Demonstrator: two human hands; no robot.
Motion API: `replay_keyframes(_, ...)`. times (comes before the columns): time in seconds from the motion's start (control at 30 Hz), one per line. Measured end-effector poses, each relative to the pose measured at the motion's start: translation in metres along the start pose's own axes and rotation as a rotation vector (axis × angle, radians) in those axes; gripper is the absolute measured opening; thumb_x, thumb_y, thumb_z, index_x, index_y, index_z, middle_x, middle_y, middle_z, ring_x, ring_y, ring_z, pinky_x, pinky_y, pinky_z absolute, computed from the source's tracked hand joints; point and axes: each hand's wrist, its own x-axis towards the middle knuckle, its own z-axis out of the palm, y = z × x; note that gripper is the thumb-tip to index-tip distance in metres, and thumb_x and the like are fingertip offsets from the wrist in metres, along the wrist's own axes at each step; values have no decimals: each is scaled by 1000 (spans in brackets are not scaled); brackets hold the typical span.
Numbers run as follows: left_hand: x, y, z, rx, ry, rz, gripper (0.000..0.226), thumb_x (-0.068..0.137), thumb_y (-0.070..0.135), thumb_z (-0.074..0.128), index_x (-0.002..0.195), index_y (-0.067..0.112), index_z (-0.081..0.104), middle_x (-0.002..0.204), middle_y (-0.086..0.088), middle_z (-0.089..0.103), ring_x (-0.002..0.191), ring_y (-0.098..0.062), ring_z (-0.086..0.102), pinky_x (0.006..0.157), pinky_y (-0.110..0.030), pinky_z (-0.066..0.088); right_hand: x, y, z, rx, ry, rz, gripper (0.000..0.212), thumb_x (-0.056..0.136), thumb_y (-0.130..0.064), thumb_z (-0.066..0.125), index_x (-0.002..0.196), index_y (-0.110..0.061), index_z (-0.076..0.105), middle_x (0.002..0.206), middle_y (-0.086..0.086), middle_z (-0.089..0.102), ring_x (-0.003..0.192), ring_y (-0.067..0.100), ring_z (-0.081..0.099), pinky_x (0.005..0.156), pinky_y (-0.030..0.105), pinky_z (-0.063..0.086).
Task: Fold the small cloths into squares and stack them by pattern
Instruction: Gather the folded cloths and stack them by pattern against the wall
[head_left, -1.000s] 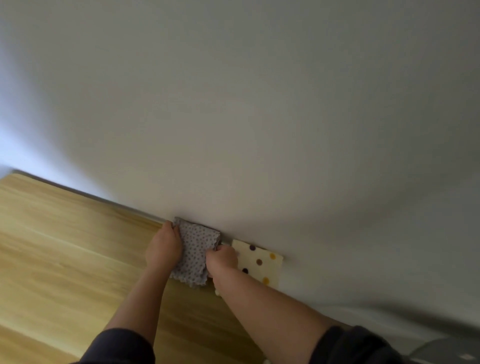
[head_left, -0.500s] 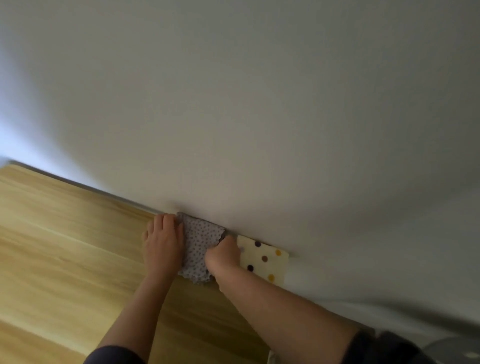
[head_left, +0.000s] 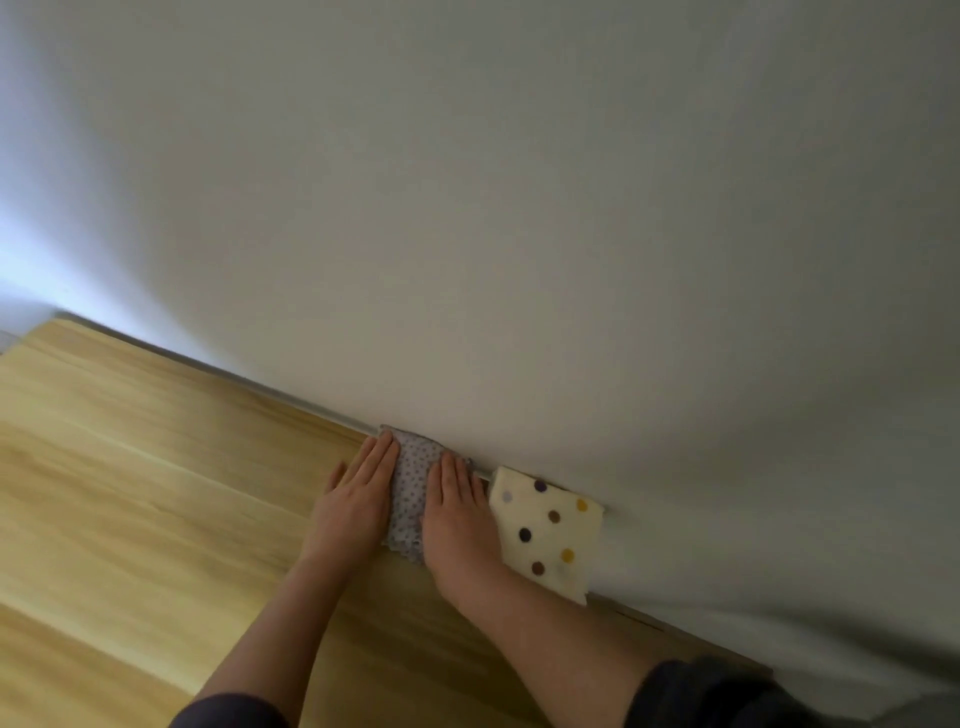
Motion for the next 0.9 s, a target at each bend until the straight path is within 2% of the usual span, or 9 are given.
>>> replay_keyframes(0.07,0,-1,-1,-24,4,-27,63,91,36,22,147,11,35,154,-1,31,141,-19,27,106,-49,37,0,-1,-4,-3,13,-11,64,104,-21,28,149,1,-12,159,17,-14,148,30,-10,119,38,-9)
replay_keyframes(0.13,0,1,-7,-48,38,-66,64,90,34,19,146,11,39,153,-1,34,141,-22,31,107,-50,35,-8,-1,-9,7,54,-41,65,103,-16,31,149,0,-13,159,16,-15,148,29,-11,118,36,-10)
replay_keyframes(0.2,-5,10,-16,-73,102,-95,61,90,32,24,142,8,45,148,-7,43,138,-26,38,106,-53,37,-24,5,-12,52,135,-77,68,101,-10,35,151,-2,-12,160,14,-15,148,25,-12,116,33,-12)
replay_keyframes(0.3,-23,28,-24,-164,217,-69,58,88,31,33,137,5,49,143,-13,47,136,-29,40,104,-53,40,-55,20,-16,166,234,-95,60,104,-17,28,153,-7,-7,161,7,-13,148,19,-12,114,28,-15)
replay_keyframes(0.4,-50,56,-32,-280,289,-59,53,87,25,39,134,3,51,140,-17,49,134,-33,41,105,-52,41,-94,39,-19,207,286,-104,58,104,-25,25,153,-8,-1,161,3,-9,148,15,-11,122,34,-4)
replay_keyframes(0.5,-84,91,-37,-346,373,-44,44,85,10,52,128,3,54,134,-17,53,127,-35,48,100,-52,45,-135,64,-16,228,327,-74,59,104,-27,29,154,-10,3,162,1,-5,148,13,-9,119,25,-7)
replay_keyframes(0.67,-158,146,-33,-469,391,-61,52,78,-5,66,127,7,55,136,-10,52,128,-28,47,104,-45,42,-210,99,6,260,404,-3,59,103,-27,31,154,-13,7,162,0,3,148,11,-3,119,25,-4)
replay_keyframes(0.9,-278,225,-30,-543,367,-55,44,84,0,63,126,10,56,133,-5,53,126,-23,48,102,-42,44,-340,117,60,385,480,24,57,103,-27,36,154,-16,13,161,-3,9,148,8,1,121,29,6)
